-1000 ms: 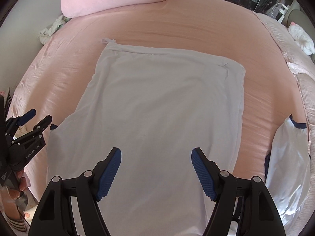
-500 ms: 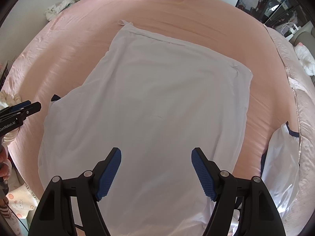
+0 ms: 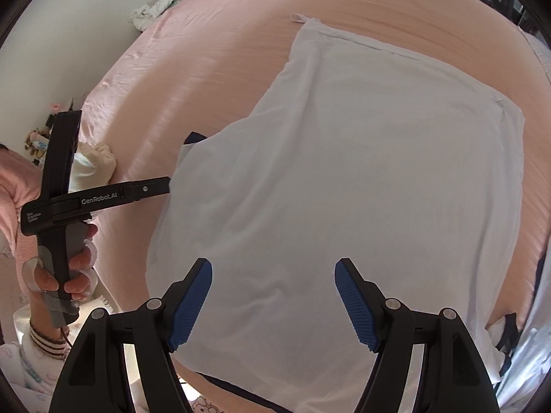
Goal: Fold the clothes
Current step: 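Move both grippers back over the flattened shirt toward its hem, then grasp the navy-trimmed sleeve cuff with the left gripper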
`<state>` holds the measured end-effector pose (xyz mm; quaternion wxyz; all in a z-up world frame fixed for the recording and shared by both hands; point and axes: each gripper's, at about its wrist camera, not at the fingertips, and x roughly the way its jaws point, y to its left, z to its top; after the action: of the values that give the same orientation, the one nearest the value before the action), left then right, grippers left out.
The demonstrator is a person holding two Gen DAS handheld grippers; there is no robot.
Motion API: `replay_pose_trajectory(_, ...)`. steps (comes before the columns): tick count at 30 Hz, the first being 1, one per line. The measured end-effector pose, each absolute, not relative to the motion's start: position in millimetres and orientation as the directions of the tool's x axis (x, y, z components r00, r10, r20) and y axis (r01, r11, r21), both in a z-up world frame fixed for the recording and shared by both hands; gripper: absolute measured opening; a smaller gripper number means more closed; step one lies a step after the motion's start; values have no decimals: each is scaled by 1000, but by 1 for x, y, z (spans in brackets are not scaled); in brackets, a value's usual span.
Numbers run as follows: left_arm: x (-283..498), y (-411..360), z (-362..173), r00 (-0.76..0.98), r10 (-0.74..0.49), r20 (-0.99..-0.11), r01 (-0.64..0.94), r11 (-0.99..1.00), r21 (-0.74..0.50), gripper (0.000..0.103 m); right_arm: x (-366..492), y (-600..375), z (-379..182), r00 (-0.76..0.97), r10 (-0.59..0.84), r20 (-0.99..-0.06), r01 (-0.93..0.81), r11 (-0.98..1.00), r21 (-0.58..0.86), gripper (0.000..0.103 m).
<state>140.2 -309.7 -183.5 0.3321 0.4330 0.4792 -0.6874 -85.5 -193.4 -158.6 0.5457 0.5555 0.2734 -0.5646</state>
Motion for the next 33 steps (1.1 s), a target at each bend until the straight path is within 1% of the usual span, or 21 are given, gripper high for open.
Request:
replay_pose_trajectory(4, 140, -308, -184, -473, 14, -881, 838, -302, -455, 54, -82, -202, -171, 319, -321, -892, 872, -270, 409, 74)
replay_pose_trajectory(7, 140, -302, -189, -521, 65, -851, 812, -272, -517, 54, -80, -205, -180, 329, -328, -885, 847, -312, 430, 74)
replay_pose_trajectory(10, 139, -295, -194, -558, 79, -826, 791, -248, -559, 54, -75, -208, -189, 362, -339, -868, 822, -324, 469, 73)
replay_pose_trajectory(13, 140, -288, -195, -595, 82, -799, 768, -232, -596, 54, -72, -215, -200, 465, -346, -815, 749, -339, 570, 73)
replay_pose_trajectory(16, 140, -282, -196, -619, 64, -783, 753, -233, -615, 54, -72, -218, -203, 543, -397, -740, 659, -345, 668, 73)
replay_pose_trajectory(18, 141, -278, -192, -628, 46, -777, 746, -249, -617, 53, -71, -219, -201, 570, -425, -703, 621, -338, 707, 73)
replay_pose_trajectory(20, 144, -277, -191, -642, 36, -766, 737, -246, -629, 53, -69, -222, -199, 568, -439, -696, 615, -336, 713, 73)
replay_pose_trajectory(21, 147, -278, -190, -653, 31, -757, 731, -237, -640, 53, -67, -224, -199, 567, -444, -694, 614, -334, 715, 71)
replay_pose_trajectory(23, 147, -281, -193, -684, 25, -730, 708, -220, -671, 52, -67, -227, -200, 579, -449, -680, 591, -343, 730, 64)
replay_pose_trajectory(25, 144, -282, -197, -711, 34, -703, 683, -203, -701, 38, -68, -229, -202, 599, -463, -654, 558, -345, 755, 44)
replay_pose_trajectory(26, 141, -282, -200, -721, 46, -692, 673, -194, -714, 26, -68, -230, -202, 607, -466, -644, 553, -336, 763, 41)
replay_pose_trajectory(29, 134, -278, -199, -717, 30, -697, 675, -221, -704, 24, -64, -231, -201, 572, -448, -687, 604, -336, 722, 40)
replay_pose_trajectory(33, 126, -272, -184, -683, -35, -730, 698, -324, -638, 24, -64, -232, -206, 581, -445, -681, 591, -344, 729, 40)
